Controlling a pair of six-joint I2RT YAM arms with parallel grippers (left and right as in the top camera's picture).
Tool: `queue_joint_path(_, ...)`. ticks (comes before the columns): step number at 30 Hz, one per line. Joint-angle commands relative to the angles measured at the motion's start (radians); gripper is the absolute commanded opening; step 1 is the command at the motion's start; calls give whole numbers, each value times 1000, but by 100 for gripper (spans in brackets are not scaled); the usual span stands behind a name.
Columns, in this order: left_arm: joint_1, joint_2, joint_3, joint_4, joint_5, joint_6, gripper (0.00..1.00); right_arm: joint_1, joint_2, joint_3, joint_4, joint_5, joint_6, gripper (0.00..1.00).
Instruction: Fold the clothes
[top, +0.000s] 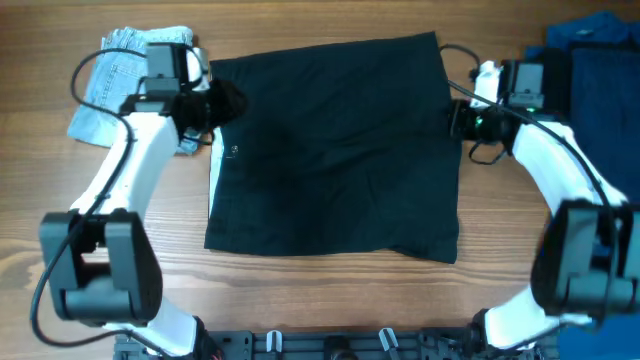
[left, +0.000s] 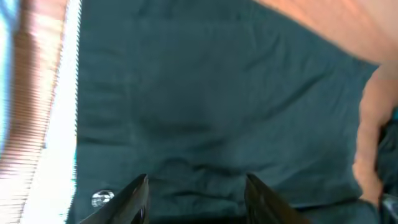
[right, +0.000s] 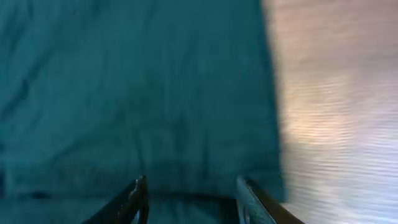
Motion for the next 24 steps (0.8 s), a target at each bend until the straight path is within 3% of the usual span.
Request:
queue_joint_path(1, -58, 105, -3, -11, -34, 13, 49, 11, 102, 4, -93, -111, -30, 45)
queue_joint_path(3, -69, 178, -3, -25, -35, 16, 47, 11, 124, 3, -237, 81, -10, 37)
queue_joint_path(6, -68, 242, -3, -28, -85, 16, 45, 11, 124, 2, -355, 368, 90, 38)
queue_joint_path(8, -68, 272, -3, -26, -132, 34, 43, 8, 124, 2, -315, 476, 122, 44)
queue_joint_path(10, -68, 289, -3, -21, -135, 101, 46, 8, 124, 2, -175, 473, 103, 55)
queue_joint_path(12, -68, 289, -3, -13, -136, 122, 48, 8, 124, 10, -96, 471, 72, 58)
queue_joint_path(17, -68, 185, 67, -16, -73, 110, 46, 8, 39, 201, -231, 144, -29, 60)
queue_joint_path(19, -70, 84, 81, -32, -53, 110, 47, 8, -21, 232, -298, 30, -33, 50)
queue_joint_path(21, -70, 45, 81, -98, -53, 109, 32, 13, -36, 229, -391, -70, -32, 26)
queue_joint_path(22, -71, 50, 79, -132, -53, 109, 21, 21, -29, 211, -407, -88, -32, 19)
queue_joint_path(24, -85, 80, 73, -209, -53, 110, 17, 55, -10, 142, -390, -95, -52, 10)
